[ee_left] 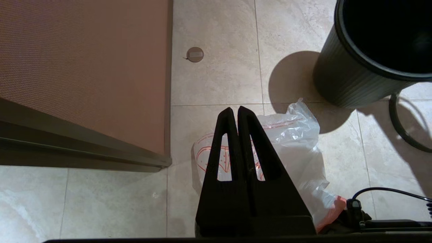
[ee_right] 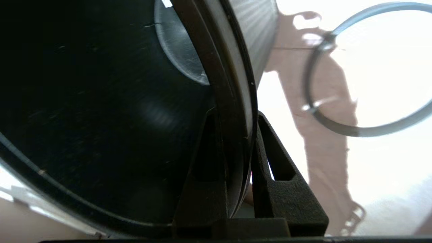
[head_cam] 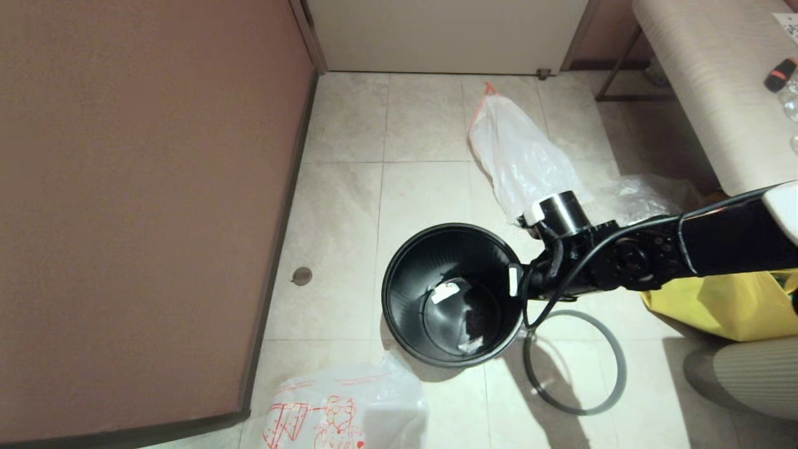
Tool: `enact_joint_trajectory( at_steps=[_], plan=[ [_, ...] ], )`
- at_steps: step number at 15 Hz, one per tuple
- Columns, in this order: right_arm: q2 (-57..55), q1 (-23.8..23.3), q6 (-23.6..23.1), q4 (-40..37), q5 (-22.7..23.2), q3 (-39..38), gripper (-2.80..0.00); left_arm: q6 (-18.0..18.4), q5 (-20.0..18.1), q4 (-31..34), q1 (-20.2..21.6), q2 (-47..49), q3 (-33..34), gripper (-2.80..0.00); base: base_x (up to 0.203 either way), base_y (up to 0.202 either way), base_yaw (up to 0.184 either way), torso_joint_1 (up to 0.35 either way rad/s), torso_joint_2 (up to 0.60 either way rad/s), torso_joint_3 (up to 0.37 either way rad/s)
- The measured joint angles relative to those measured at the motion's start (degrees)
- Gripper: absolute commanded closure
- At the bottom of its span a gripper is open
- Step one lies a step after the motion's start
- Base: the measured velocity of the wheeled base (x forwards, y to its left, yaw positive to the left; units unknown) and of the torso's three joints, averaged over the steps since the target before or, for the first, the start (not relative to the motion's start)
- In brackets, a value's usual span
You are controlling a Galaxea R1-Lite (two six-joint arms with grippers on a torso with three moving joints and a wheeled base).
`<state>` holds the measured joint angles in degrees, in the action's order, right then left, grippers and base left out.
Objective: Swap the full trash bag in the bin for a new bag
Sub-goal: Pick up a new trash bag
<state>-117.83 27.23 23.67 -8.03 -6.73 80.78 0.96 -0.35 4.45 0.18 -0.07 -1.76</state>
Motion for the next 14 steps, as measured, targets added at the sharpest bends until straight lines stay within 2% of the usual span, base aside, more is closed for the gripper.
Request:
enact_joint_trajectory(
  at_steps=[1, 3, 6, 8, 10, 11, 12, 14],
  plan=[
    [-2.1, 0.1, 0.0, 0.7, 0.8, 1.6, -2.8, 0.0, 0.0, 0.0, 0.0, 0.0, 0.0, 0.0, 0.0, 0.0, 0.0, 0.0, 0.0, 0.0],
    [-6.0, 0.4, 0.1, 3.6, 3.8, 4.1, -2.8, 0.0, 0.0, 0.0, 0.0, 0.0, 0.0, 0.0, 0.0, 0.0, 0.0, 0.0, 0.0, 0.0],
    [-10.2, 0.4, 0.0, 9.1, 4.5, 5.7, -2.8, 0.0, 0.0, 0.0, 0.0, 0.0, 0.0, 0.0, 0.0, 0.0, 0.0, 0.0, 0.0, 0.0],
    [-9.7, 0.4, 0.0, 8.0, 4.4, 5.1, -2.8, 0.0, 0.0, 0.0, 0.0, 0.0, 0.0, 0.0, 0.0, 0.0, 0.0, 0.0, 0.0, 0.0],
    [-5.7, 0.2, 0.0, 3.5, 3.7, 3.3, -2.8, 0.0, 0.0, 0.0, 0.0, 0.0, 0.0, 0.0, 0.0, 0.0, 0.0, 0.0, 0.0, 0.0],
    [-2.7, 0.1, 0.2, -0.1, 2.6, 1.8, -2.5, 0.0, 0.0, 0.0, 0.0, 0.0, 0.0, 0.0, 0.0, 0.0, 0.0, 0.0, 0.0, 0.0],
    [0.4, -0.3, 0.5, -3.6, 1.4, -0.3, 0.0, 0.0, 0.0, 0.0, 0.0, 0.0, 0.0, 0.0, 0.0, 0.0, 0.0, 0.0, 0.0, 0.0],
    [7.4, -1.3, 1.2, -8.6, -0.2, -5.6, 0.0, 0.0, 0.0, 0.0, 0.0, 0.0, 0.0, 0.0, 0.0, 0.0, 0.0, 0.0, 0.0, 0.0]
  ],
)
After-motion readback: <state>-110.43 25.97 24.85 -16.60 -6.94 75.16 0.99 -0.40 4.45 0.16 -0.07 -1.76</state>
